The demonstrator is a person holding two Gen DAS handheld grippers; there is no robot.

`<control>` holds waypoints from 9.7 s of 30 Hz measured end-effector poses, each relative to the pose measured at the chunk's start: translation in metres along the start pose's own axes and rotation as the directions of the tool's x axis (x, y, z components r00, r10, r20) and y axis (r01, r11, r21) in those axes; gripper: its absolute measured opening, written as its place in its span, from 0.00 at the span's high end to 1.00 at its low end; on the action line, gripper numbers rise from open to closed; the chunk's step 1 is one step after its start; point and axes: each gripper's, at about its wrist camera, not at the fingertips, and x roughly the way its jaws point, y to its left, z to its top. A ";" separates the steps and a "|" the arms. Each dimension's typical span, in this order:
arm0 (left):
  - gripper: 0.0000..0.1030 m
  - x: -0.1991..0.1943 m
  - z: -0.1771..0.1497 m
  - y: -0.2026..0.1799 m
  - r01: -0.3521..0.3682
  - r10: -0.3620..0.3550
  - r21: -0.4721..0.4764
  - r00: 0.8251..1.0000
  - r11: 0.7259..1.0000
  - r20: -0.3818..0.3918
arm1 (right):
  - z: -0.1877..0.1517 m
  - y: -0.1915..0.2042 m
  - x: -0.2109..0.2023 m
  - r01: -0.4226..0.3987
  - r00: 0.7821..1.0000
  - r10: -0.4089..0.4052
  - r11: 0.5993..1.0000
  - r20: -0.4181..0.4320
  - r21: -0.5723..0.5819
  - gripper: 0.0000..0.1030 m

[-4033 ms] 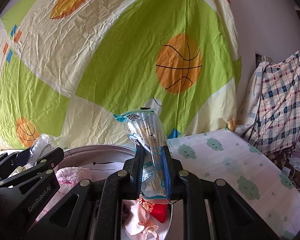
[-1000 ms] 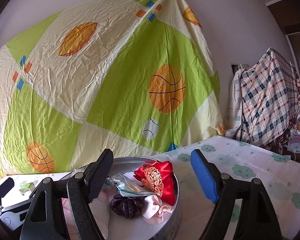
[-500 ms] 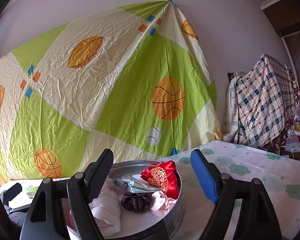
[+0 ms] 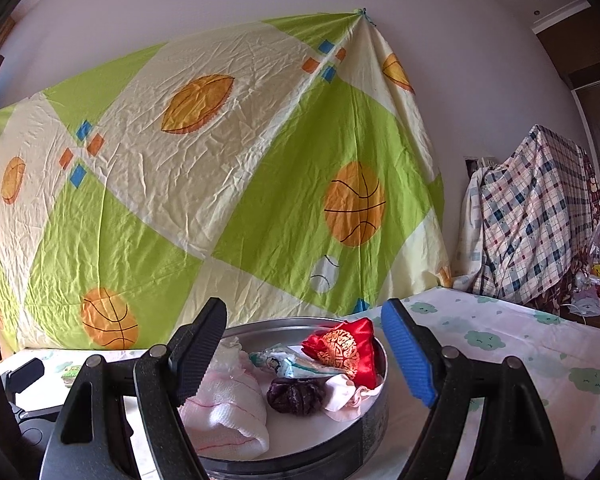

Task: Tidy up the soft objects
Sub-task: 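Withdraw both open tools from the tin toward the tissue pack and gauze roll, then grasp the green tissue pack with the left tool while the right tool grasps the white gauze roll, then lift and carry the tissue pack and gauze roll over the blue tin with both tools, then lower the tissue pack and gauze roll into the tin and open both tools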

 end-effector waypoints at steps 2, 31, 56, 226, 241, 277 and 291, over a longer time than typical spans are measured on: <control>0.01 0.001 0.000 0.005 -0.009 0.009 0.012 1.000 1.000 -0.005 | -0.002 0.007 -0.001 -0.018 1.000 0.018 1.000 -0.012 -0.005 0.21; 0.01 0.031 0.001 0.139 -0.200 0.197 -0.053 0.979 0.978 -0.050 | -0.031 0.145 0.024 -0.239 0.963 0.231 0.970 -0.139 -0.042 0.21; 0.01 0.080 0.001 0.248 -0.407 0.372 -0.143 0.902 0.902 -0.220 | -0.093 0.261 0.135 -0.554 0.647 0.378 0.830 -0.662 -0.068 0.21; 0.34 0.010 -0.004 0.147 -0.265 0.262 -0.114 0.964 0.957 -0.045 | -0.042 0.153 0.011 -0.293 0.934 0.251 0.946 -0.252 -0.142 0.68; 0.34 0.005 -0.004 0.072 -0.071 0.067 -0.106 0.997 0.992 -0.048 | -0.029 0.088 0.011 -0.189 0.964 0.150 0.968 -0.221 -0.163 0.68; 0.34 0.059 0.024 -0.100 0.132 -0.130 0.006 0.979 0.991 -0.155 | -0.002 -0.020 0.110 -0.066 0.954 -0.007 0.970 -0.298 -0.235 0.68; 0.34 0.082 0.033 -0.098 0.113 -0.108 0.002 0.955 0.994 -0.275 | 0.006 -0.010 0.157 -0.145 0.910 0.024 0.954 -0.414 -0.264 0.68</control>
